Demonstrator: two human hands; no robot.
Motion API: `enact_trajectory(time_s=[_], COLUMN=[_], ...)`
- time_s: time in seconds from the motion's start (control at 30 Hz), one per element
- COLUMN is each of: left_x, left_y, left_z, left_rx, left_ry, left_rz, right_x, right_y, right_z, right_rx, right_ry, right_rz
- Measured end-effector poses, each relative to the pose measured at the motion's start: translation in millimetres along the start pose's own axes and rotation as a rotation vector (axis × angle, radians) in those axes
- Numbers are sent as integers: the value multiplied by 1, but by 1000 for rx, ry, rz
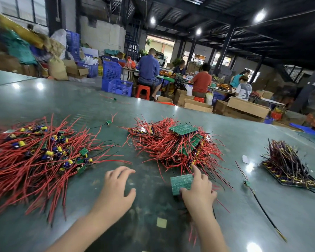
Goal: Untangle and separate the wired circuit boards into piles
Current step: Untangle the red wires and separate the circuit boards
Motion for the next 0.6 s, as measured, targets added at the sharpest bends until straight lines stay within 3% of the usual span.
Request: enact_trajectory(time_s=[0.17,0.23,0.43,0.6], left_x=[0,0,-4,-9], left_y=[-1,-2,-8,-18], left_z=[9,11,17,20], left_rx=[-893,-1137,-1366,-1463], left_ry=[381,513,596,569], left_rz=[-1,-45,-205,-131], right_x=[-5,-8,-19,-26], right_y=[-4,-4,-5,-7], right_z=[-7,-8,-15,-23], right_rx=[-64,-61,47,228], right_ry=[71,99,266,368], right_rz=[-65,-57,-40,-75])
Point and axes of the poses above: each hand's wrist, its own x-axis towards the middle knuckle, its own y-axis out of the back of the hand, z = x × y, the point moved 2 cm from there along x, towards the middle knuckle, and after that the axes turned 13 degrees about -y, right-handed, at the moved point
